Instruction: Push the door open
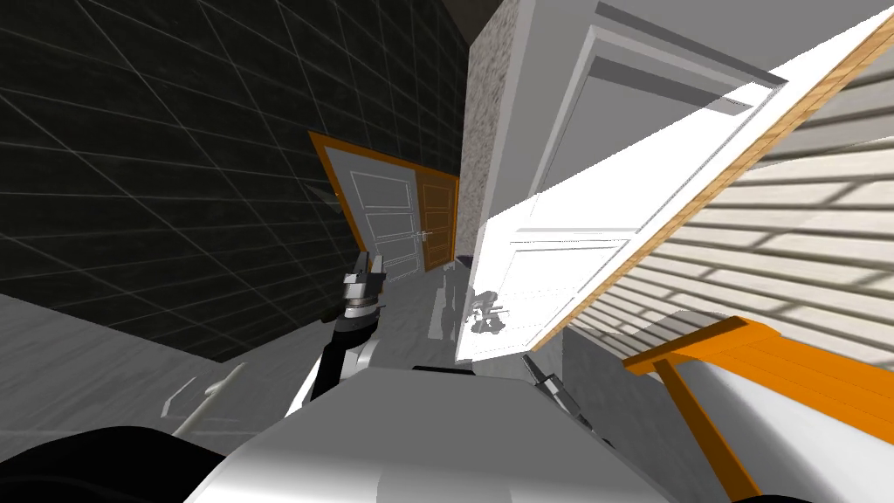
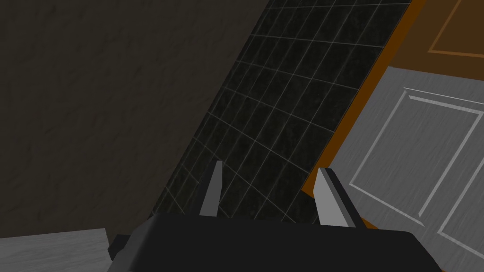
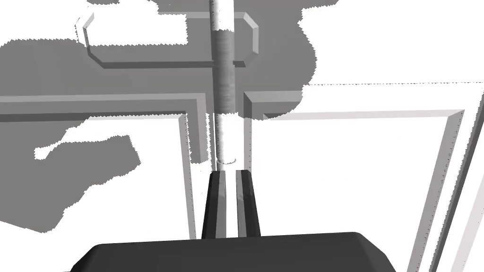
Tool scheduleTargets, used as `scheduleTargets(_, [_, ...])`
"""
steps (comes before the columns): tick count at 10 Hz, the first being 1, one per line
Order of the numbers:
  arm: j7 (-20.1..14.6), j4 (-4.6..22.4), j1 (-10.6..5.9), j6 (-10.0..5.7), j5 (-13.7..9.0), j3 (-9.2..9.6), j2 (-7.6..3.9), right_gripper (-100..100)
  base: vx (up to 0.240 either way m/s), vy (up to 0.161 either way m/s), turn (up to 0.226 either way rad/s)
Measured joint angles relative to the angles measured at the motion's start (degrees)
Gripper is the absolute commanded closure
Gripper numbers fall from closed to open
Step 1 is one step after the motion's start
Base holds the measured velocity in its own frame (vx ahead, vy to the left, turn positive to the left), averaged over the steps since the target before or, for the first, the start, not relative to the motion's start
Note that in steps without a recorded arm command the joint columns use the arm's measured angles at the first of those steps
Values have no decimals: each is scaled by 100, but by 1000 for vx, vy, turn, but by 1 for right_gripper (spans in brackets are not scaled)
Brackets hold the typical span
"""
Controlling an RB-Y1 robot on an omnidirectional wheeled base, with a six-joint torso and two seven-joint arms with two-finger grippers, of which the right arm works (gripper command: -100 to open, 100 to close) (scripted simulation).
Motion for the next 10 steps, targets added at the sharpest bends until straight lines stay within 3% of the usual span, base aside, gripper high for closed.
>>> scheduleTargets(3, [50, 3, 45, 321, -219, -136, 94, -100, 14, 194, -102])
scheduleTargets(5, [89, 63, 30, 420, -297, -186, 151, -100, 61, 67, 14])
scheduleTargets(10, [79, 57, -59, 628, -314, -176, 41, -100, 212, 58, 43])
